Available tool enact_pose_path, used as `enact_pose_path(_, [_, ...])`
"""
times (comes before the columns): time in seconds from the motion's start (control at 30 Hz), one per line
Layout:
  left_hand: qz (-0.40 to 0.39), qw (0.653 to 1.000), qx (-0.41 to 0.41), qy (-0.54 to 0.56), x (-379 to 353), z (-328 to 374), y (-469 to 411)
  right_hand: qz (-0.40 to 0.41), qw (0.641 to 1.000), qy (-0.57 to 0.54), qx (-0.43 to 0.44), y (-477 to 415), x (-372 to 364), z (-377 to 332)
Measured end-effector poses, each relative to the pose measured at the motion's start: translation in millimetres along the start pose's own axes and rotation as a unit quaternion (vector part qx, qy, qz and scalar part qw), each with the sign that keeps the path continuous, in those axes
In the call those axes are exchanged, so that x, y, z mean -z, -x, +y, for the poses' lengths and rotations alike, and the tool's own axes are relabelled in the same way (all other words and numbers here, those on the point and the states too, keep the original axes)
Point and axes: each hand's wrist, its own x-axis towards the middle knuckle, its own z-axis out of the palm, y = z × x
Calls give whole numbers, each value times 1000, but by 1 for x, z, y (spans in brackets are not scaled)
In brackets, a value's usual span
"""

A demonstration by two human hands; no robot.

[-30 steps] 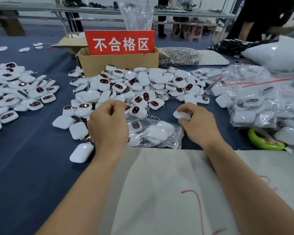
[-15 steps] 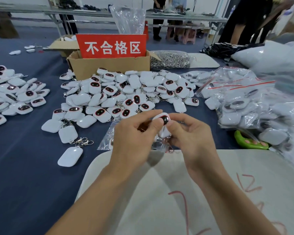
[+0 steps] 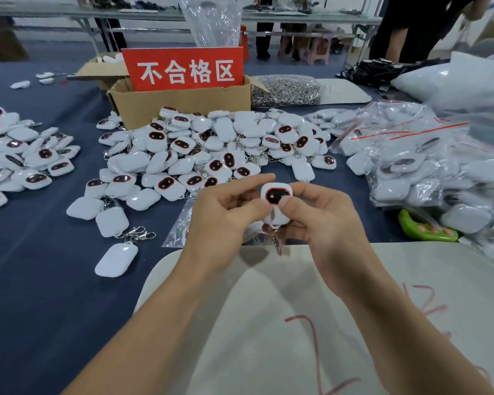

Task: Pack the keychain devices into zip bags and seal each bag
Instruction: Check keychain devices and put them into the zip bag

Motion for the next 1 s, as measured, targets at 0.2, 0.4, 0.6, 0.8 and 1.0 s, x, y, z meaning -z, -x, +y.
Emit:
enact_pose_path(0.2, [16, 997, -34, -67, -1, 0, 1, 46, 996, 74, 34, -1, 1, 4])
enact_pose_path(0.4, [14, 984, -76, -161, 0, 0, 2, 70, 991, 104, 37, 0, -1, 5])
enact_pose_path(0.6, [16, 980, -81, -181, -2, 0, 3, 75, 991, 102, 34, -1, 0, 5])
enact_pose_path(0.8, [39, 977, -83, -191, -5, 1, 6, 66, 990, 114, 49, -1, 1, 5])
enact_pose_path(1.0, [98, 971, -81, -201, -13, 2, 7, 39, 993, 105, 47, -1, -2, 5])
